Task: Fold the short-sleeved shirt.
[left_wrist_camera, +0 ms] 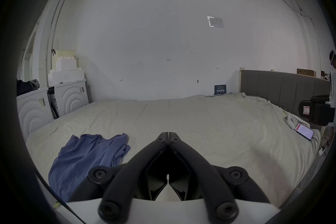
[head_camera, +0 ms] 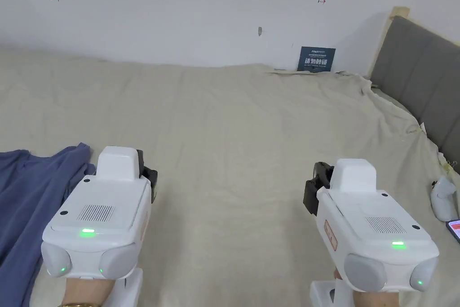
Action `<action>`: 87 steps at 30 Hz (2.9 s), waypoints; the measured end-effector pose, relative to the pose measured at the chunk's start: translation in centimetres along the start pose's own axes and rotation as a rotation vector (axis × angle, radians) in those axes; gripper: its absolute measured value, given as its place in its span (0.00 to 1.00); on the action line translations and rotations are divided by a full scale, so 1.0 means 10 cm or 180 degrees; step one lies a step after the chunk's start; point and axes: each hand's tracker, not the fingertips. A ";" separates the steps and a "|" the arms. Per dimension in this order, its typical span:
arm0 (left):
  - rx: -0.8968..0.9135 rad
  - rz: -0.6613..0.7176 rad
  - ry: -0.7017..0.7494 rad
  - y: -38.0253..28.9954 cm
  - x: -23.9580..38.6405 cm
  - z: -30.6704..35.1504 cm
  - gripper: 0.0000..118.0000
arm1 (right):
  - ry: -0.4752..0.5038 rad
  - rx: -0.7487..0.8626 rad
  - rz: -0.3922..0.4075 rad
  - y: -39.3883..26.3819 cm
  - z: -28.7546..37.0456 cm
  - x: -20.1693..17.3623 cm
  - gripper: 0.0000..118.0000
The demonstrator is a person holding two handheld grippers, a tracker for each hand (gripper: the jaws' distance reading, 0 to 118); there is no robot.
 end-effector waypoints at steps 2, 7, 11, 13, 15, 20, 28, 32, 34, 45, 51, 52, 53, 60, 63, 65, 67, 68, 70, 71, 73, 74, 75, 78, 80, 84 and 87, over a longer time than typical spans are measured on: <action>-0.0016 0.0007 0.0008 0.00 0.00 -0.01 0.00 | -0.0002 -0.0011 -0.0001 -0.01 0.01 0.00 0.00; -0.0031 0.0006 -0.0040 0.00 0.01 -0.01 0.00 | 0.0001 -0.0023 0.0007 -0.01 0.02 0.00 0.00; -0.0034 0.0019 -0.0055 -0.01 0.00 -0.01 0.00 | 0.0001 -0.0036 0.0009 0.00 0.02 0.00 0.00; -0.0032 0.0022 -0.0058 -0.01 0.00 0.00 0.00 | -0.0006 -0.0039 0.0000 0.00 0.02 0.01 0.00; -0.0025 0.0017 -0.0062 -0.01 0.00 0.00 0.00 | -0.0009 -0.0039 -0.0006 0.00 0.02 0.01 0.00; -0.0010 0.0030 -0.0064 -0.01 0.00 0.01 0.00 | -0.0011 -0.0044 -0.0005 0.00 0.02 0.02 0.00; 0.0018 0.0016 -0.0097 0.02 0.01 0.02 0.00 | 0.0027 -0.0063 -0.0007 0.01 0.00 0.00 0.00; 0.0034 0.0067 -0.0082 0.07 0.00 0.01 0.00 | 0.0013 -0.0043 0.0046 0.04 0.00 -0.01 0.00; 0.0048 0.0080 -0.0094 0.08 -0.01 0.01 0.00 | 0.0025 -0.0040 -0.0016 0.05 0.00 0.00 0.00; 0.0054 0.0003 -0.0154 0.12 0.06 0.03 0.00 | 0.0022 -0.0020 0.0020 0.08 0.05 0.01 0.00; 0.0060 -0.0292 -0.0032 0.10 0.13 0.02 0.00 | -0.0107 -0.0002 0.0357 0.12 0.05 -0.01 0.00; 0.0101 -0.0877 0.0136 0.09 0.22 0.00 0.00 | -0.0263 0.0041 0.0873 0.15 0.02 -0.08 0.00; 0.0200 -0.1660 0.0230 0.04 0.32 -0.01 0.00 | -0.0397 0.0141 0.1620 0.16 0.00 -0.19 0.00; 0.0883 -0.4809 -0.0253 -0.41 0.58 0.02 0.00 | 0.0090 0.0959 0.5513 -0.22 0.00 -0.51 0.00; 0.0927 -0.4636 -0.0226 -0.37 0.57 0.09 0.00 | 0.0196 0.0847 0.5544 -0.26 0.03 -0.47 0.00; 0.0778 -0.3835 -0.0253 -0.22 0.56 0.09 0.00 | 0.0151 0.0473 0.4514 -0.07 0.04 -0.50 0.00; 0.0450 -0.2514 -0.0290 0.04 0.48 0.05 0.00 | 0.0195 0.0091 0.2784 0.20 0.02 -0.45 0.00; 0.0342 -0.1791 -0.0223 0.16 0.40 0.01 0.00 | 0.0155 0.0000 0.2134 0.27 -0.01 -0.37 0.00; 0.0201 -0.0664 -0.0083 0.32 0.21 -0.07 0.00 | 0.0015 0.0033 0.1380 0.31 -0.03 -0.25 0.00; 0.0224 -0.0241 -0.0037 0.34 0.13 -0.07 0.00 | 0.0025 -0.0003 0.0966 0.32 -0.02 -0.18 0.00; 0.0269 0.0082 0.0015 0.32 0.05 -0.05 0.00 | 0.0074 0.0003 0.0249 0.27 -0.01 -0.08 0.00; 0.0261 0.0124 0.0051 0.31 0.03 -0.04 0.00 | 0.0065 0.0029 0.0019 0.24 0.00 -0.03 0.00; 0.0258 0.0079 0.0090 0.29 0.02 -0.03 0.00 | -0.0003 0.0016 -0.0033 0.23 0.01 -0.02 0.00; 0.0212 0.0202 0.0052 0.20 -0.06 0.00 0.00 | -0.0111 0.0117 0.0066 0.17 0.08 -0.02 0.00; 0.0163 0.0283 0.0070 0.15 -0.11 0.02 0.00 | -0.0094 0.0108 -0.0021 0.16 0.09 0.05 0.00; 0.0089 0.0261 0.0069 0.06 -0.12 0.04 0.00 | -0.0093 0.0037 0.0042 0.15 0.07 0.06 0.00; 0.0078 0.0175 0.0057 0.03 -0.07 0.05 0.00 | -0.0083 0.0027 0.0050 0.14 0.08 0.06 0.00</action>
